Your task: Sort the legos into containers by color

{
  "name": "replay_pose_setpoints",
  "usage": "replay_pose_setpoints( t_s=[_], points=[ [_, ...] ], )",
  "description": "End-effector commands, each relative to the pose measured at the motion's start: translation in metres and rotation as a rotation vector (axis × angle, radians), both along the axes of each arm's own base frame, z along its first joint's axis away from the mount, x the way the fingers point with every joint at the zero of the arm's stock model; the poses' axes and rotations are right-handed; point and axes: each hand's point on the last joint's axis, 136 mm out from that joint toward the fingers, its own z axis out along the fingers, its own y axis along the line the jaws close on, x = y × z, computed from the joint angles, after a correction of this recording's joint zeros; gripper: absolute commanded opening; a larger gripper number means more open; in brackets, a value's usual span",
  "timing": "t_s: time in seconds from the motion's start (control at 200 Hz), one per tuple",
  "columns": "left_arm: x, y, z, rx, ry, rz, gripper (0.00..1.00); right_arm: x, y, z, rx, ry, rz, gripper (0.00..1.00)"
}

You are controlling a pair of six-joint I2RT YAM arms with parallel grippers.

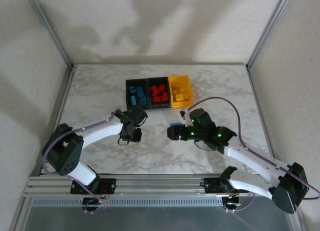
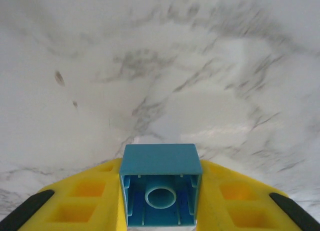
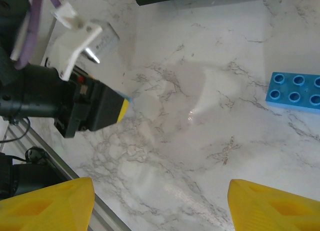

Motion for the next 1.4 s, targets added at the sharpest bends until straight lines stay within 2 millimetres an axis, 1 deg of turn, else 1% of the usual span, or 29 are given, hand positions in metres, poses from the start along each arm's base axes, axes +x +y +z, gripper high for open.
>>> replay_pose_setpoints(
  t_s=[0.0, 0.085, 0.245, 0.36, 0.486, 0.646, 0.726, 0.816, 0.946, 1.091, 1.217, 1.272, 1.357, 1.392],
  points=[
    [0.028, 0.005, 0.034, 0.013, -0.098, 0.046, 0.21, 0.007, 0.002, 0.009, 0.030, -0.028, -0.019, 0.71],
    [0.053, 0.005, 0.054, 0.006, -0.156, 0.076, 0.21, 0.011, 0.004, 0.012, 0.041, -0.036, -0.031, 0.71],
    [0.112, 0.007, 0.091, -0.013, -0.262, 0.157, 0.21, 0.018, 0.013, 0.015, 0.090, -0.035, -0.041, 0.70],
    [0.149, 0.005, 0.104, -0.037, -0.299, 0.194, 0.22, 0.021, 0.018, 0.015, 0.106, -0.030, -0.048, 0.70],
    [0.182, 0.004, 0.107, -0.029, -0.316, 0.223, 0.23, 0.023, 0.021, 0.016, 0.104, -0.025, -0.041, 0.70],
    [0.213, 0.009, 0.091, 0.020, -0.309, 0.259, 0.23, 0.024, 0.019, 0.016, 0.090, -0.029, -0.055, 0.69],
    [0.225, 0.013, 0.081, 0.043, -0.303, 0.280, 0.23, 0.024, 0.017, 0.015, 0.088, -0.028, -0.060, 0.69],
    [0.236, 0.019, 0.070, 0.063, -0.296, 0.303, 0.26, 0.024, 0.015, 0.012, 0.078, -0.021, -0.069, 0.69],
    [0.247, 0.023, 0.057, 0.075, -0.283, 0.320, 0.28, 0.025, 0.007, 0.008, 0.044, -0.022, -0.098, 0.69],
    [0.251, 0.017, 0.046, 0.058, -0.259, 0.319, 0.28, 0.026, 0.006, 0.009, 0.049, -0.026, -0.110, 0.69],
    [0.253, 0.017, 0.041, 0.060, -0.254, 0.323, 0.31, 0.026, 0.004, 0.006, 0.042, -0.024, -0.116, 0.69],
    [0.252, 0.017, 0.039, 0.063, -0.249, 0.323, 0.35, 0.026, 0.004, 0.004, 0.036, -0.022, -0.115, 0.69],
    [0.251, 0.017, 0.037, 0.065, -0.244, 0.322, 0.44, 0.026, 0.003, 0.005, 0.031, -0.022, -0.118, 0.69],
    [0.250, 0.017, 0.038, 0.064, -0.242, 0.320, 0.45, 0.026, 0.003, 0.005, 0.029, -0.023, -0.119, 0.69]
  ],
)
